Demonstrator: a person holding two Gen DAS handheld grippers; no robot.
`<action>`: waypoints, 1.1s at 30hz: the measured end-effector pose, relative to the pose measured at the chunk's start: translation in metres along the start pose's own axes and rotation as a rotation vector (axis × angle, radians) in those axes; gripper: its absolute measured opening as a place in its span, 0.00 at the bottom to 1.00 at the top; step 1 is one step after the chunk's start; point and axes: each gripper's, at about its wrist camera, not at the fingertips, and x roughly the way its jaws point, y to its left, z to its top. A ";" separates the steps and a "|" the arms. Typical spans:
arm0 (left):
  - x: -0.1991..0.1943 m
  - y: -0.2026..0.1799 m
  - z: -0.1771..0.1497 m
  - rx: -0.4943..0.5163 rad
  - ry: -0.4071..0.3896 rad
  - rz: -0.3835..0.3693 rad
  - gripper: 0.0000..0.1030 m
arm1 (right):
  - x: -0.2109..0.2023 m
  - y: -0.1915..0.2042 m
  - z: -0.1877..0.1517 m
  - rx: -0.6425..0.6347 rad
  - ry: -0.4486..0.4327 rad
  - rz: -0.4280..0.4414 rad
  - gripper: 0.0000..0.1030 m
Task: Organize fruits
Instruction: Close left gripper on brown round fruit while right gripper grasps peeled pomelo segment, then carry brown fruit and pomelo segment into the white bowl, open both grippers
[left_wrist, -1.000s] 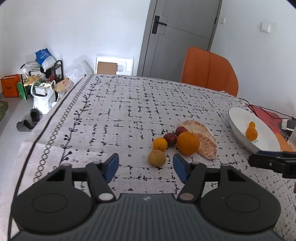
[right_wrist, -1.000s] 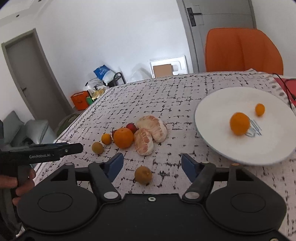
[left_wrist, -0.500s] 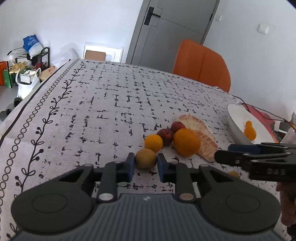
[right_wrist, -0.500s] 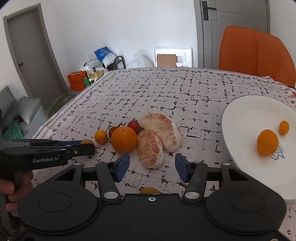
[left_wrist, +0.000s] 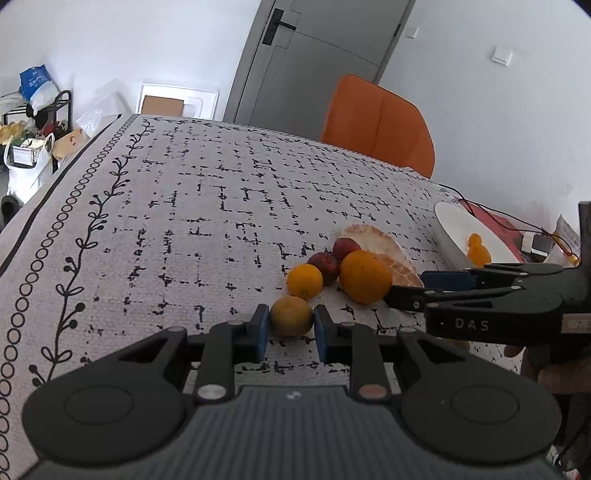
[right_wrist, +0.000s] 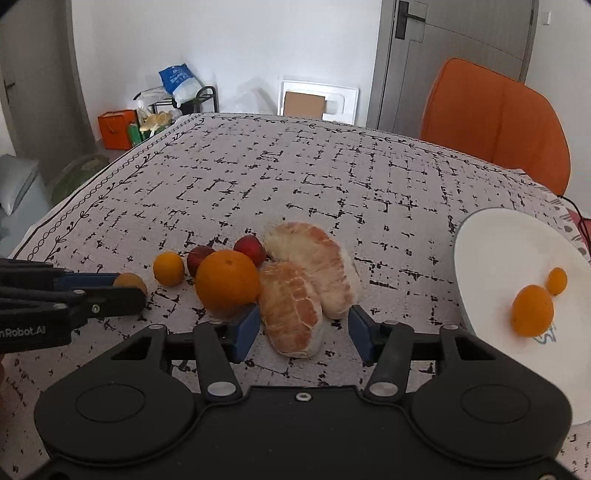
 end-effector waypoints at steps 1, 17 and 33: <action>-0.001 -0.002 0.000 0.006 -0.001 -0.001 0.24 | 0.001 -0.001 -0.001 0.004 0.005 0.003 0.45; -0.022 -0.037 -0.008 0.007 -0.086 0.095 0.24 | -0.039 -0.022 -0.014 -0.003 -0.094 0.111 0.27; -0.021 -0.088 -0.005 0.077 -0.136 0.074 0.24 | -0.093 -0.077 -0.035 0.109 -0.253 0.099 0.25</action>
